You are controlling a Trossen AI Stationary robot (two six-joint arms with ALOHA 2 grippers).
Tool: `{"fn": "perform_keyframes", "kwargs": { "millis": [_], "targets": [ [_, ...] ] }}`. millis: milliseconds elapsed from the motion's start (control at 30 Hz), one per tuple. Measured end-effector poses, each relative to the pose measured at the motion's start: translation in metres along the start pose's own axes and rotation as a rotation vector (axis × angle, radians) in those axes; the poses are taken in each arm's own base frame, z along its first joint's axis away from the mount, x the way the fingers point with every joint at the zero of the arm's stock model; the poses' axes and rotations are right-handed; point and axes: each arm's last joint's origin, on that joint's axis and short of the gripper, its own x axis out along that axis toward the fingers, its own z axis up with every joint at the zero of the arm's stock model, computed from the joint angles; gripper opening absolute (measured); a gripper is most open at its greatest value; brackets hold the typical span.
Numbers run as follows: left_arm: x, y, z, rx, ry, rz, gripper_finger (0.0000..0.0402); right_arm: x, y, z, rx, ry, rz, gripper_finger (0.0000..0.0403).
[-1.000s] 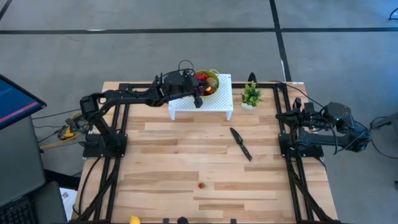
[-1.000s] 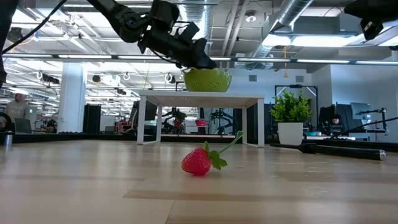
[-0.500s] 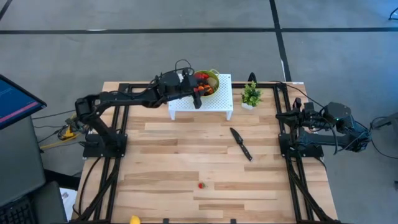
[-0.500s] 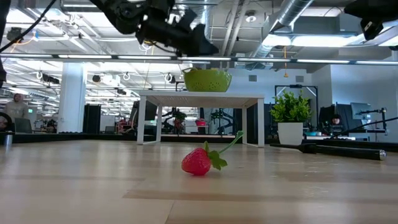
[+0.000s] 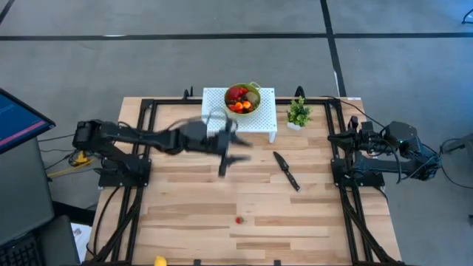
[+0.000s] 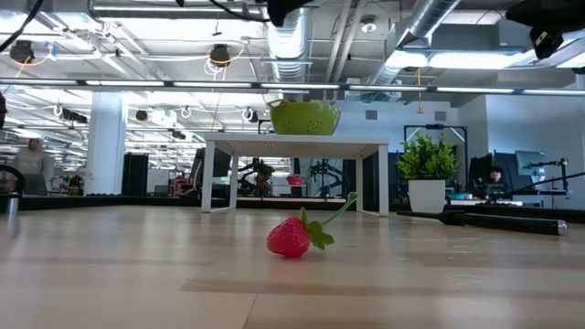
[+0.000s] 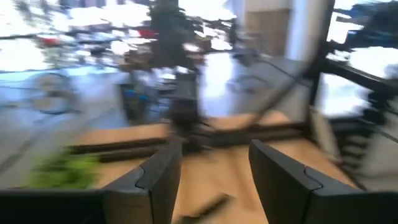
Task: Pick & Place Fruit
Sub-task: Put the red cherry into the green strainer bowl
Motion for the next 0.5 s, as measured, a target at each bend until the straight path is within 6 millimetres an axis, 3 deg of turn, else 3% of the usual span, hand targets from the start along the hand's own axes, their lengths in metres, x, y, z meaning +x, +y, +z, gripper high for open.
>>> {"fn": "perform_keyframes", "kwargs": {
  "millis": [233,367,500],
  "targets": [
    [-0.005,-0.076,-0.032,0.022,0.098,-0.246,0.0181,0.0,0.0,0.0,0.0,0.0,0.0,0.0017],
    [-0.015,-0.107,-0.05,0.094,0.137,-0.341,0.0187,0.0,0.0,0.0,0.0,0.0,0.0,0.0017],
    [-0.022,-0.13,-0.06,0.139,0.159,-0.389,0.0227,0.0,0.0,0.0,0.0,0.0,0.0,0.0017]
  ]
}}
